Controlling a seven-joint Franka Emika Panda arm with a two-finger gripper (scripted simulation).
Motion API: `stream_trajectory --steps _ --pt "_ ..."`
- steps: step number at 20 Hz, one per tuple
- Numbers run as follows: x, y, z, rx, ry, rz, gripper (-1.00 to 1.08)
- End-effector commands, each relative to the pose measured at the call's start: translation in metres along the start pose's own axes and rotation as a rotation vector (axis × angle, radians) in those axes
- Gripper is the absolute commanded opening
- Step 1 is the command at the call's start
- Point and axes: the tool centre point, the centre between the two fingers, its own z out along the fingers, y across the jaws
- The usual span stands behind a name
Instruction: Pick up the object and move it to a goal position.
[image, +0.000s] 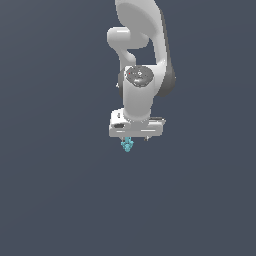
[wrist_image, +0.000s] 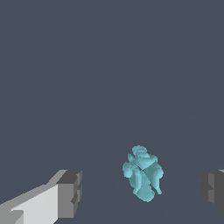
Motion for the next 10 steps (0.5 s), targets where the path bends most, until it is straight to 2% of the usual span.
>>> stream_trajectory --steps 1,10 --pt "0.000 0.000 0.000 0.000 0.000 0.000 1.00" --pt "-0.005 0.022 0.000 0.018 -0.020 0.059 1.00"
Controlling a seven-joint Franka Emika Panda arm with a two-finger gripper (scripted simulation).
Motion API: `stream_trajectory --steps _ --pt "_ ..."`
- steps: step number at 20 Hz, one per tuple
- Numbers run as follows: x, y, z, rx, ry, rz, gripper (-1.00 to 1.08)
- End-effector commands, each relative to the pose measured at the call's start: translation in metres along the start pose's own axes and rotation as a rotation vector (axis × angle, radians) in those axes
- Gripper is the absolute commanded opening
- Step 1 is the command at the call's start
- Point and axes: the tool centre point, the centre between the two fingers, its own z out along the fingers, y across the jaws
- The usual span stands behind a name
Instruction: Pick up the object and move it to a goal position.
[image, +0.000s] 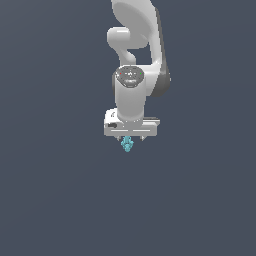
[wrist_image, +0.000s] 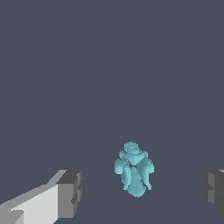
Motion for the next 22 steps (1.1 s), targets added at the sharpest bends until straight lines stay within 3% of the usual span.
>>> stream_trajectory --steps 1,10,22 --pt "-0.001 0.004 -0.001 0.004 -0.004 0.012 1.00" --pt "-0.007 0.006 0.011 -0.001 0.002 0.002 1.00" --pt "-0.039 0.014 0.056 -0.014 0.022 -0.030 1.00"
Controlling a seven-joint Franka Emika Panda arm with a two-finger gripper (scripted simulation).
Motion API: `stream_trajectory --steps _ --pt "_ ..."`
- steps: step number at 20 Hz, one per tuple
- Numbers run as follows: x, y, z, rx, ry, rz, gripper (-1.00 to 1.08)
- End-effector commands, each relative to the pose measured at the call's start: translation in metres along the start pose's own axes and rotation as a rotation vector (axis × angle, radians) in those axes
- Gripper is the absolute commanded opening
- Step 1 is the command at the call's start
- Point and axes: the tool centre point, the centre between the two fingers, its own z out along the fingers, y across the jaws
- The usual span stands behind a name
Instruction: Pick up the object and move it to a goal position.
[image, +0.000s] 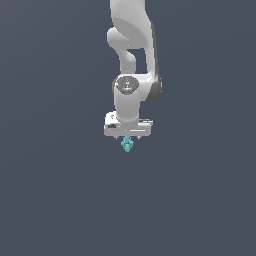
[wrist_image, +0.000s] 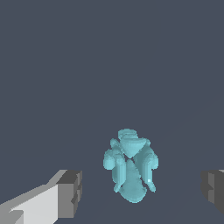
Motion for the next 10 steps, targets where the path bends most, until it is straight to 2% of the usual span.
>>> stream_trajectory --steps 1,10 --pt "-0.0056 0.0009 0.0064 -0.002 0.004 -0.006 1.00" --pt "-0.0103 0.0017 0.0130 -0.003 0.006 -0.010 1.00"
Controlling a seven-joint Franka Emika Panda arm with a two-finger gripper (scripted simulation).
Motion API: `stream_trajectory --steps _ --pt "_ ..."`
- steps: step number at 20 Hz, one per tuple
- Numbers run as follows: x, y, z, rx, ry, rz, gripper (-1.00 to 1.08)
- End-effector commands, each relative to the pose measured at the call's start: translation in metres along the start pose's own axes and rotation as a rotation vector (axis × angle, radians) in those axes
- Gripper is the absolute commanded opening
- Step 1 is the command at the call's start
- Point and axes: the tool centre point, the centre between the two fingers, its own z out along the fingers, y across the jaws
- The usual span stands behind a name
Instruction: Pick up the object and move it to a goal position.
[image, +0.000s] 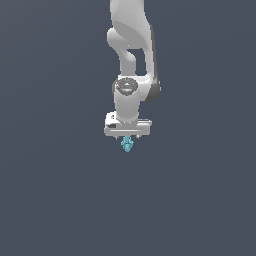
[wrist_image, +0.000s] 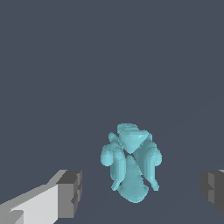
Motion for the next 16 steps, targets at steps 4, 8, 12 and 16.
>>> stream_trajectory --steps 4,8,12,16 --pt "-0.001 0.000 0.012 0.000 0.000 0.000 1.00" --pt "-0.002 0.000 0.032 0.000 0.000 -0.001 1.00" --pt "-0.002 0.000 0.046 0.000 0.001 -0.001 1.00" --pt "-0.001 0.000 0.050 0.000 0.001 -0.001 1.00"
